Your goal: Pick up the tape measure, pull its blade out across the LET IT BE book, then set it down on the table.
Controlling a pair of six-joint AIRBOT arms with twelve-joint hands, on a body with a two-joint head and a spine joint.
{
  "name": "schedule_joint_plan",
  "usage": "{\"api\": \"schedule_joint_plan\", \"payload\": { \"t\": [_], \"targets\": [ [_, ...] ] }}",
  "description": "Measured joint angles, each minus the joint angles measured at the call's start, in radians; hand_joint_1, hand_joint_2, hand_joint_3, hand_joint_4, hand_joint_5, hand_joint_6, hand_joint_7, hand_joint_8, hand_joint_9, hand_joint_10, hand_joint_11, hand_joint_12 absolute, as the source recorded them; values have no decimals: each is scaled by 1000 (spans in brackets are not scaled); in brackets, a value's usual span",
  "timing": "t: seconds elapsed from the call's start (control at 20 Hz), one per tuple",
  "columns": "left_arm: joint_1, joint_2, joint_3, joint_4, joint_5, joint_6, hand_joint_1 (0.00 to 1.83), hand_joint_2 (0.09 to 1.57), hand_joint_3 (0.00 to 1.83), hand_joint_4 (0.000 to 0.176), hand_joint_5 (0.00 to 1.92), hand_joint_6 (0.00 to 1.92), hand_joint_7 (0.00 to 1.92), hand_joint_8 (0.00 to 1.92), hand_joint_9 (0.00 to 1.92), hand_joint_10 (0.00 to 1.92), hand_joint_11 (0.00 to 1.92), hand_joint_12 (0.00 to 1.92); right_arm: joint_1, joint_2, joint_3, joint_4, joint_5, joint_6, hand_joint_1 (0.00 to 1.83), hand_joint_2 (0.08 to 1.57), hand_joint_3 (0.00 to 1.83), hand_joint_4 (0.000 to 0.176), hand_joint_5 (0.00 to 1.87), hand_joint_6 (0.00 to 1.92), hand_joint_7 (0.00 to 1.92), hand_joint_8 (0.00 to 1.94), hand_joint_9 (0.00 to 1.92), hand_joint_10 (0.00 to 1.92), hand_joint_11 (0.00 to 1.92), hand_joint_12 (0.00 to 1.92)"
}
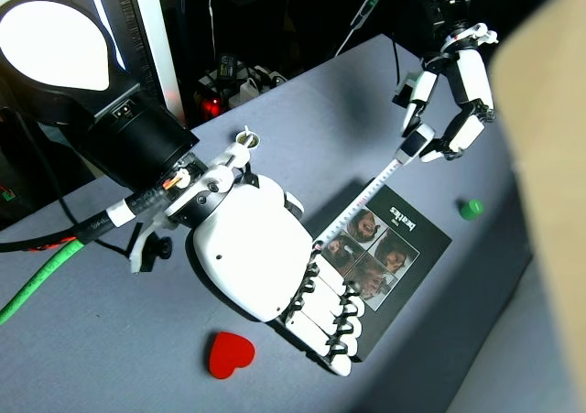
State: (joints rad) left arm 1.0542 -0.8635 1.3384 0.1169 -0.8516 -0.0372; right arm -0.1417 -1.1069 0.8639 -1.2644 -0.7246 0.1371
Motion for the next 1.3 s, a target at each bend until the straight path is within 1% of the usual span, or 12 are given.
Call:
{"api": "schedule_joint_plan", "payload": {
  "t": [0.15, 0.3, 0.7, 0.8, 1.05, 1.2, 1.3],
  "targets": [
    [11, -22, 10, -23, -9, -12, 1385, 1090, 0, 0, 951, 793, 1070, 831, 980, 1216, 987, 1009, -1, -3, 0, -1, 8, 4, 0, 970, 0, 0, 0, 0, 0, 0, 0, 0, 64, 43],
    [22, -40, 13, -23, -5, -13, 1386, 1091, 0, 0, 947, 793, 1070, 831, 982, 1215, 993, 1008, -7, -3, 0, 0, 11, 7, 0, 970, 0, 0, 0, 0, 0, 0, 0, 0, 70, 49],
    [52, -88, 92, -27, -19, -34, 1386, 1086, 0, 0, 957, 788, 1084, 800, 986, 1211, 986, 993, -7, -5, 0, -7, 17, 9, 0, 976, 1, 0, 0, 0, 0, 0, 0, 0, 63, 56],
    [60, -101, 112, -27, -26, -40, 1386, 1086, 0, 0, 962, 784, 1094, 794, 974, 1217, 955, 1040, -7, -5, -1, -7, 16, 10, 0, 982, 4, 0, 0, 0, 0, 0, 0, 0, 64, 59],
    [61, -135, 154, -25, -40, -51, 1387, 1082, 0, 0, 984, 751, 1098, 797, 975, 1207, 971, 1049, -7, -5, -2, -8, 19, 11, 0, 983, 4, 0, 0, 0, 0, 0, 0, 0, 62, 65],
    [61, -149, 188, 0, -52, -69, 1387, 1083, 0, 0, 985, 739, 1094, 807, 973, 1211, 973, 1048, -7, -5, -2, -8, 19, 12, 0, 983, 3, 0, 0, 0, 0, 0, 0, 0, 58, 73],
    [73, -154, 211, 1, -68, -84, 1386, 1083, 0, 0, 984, 744, 1093, 808, 972, 1212, 965, 1046, -7, -5, -2, -8, 19, 12, 0, 986, 4, 0, 0, 0, 0, 0, 0, 0, 55, 76]
  ]
}}
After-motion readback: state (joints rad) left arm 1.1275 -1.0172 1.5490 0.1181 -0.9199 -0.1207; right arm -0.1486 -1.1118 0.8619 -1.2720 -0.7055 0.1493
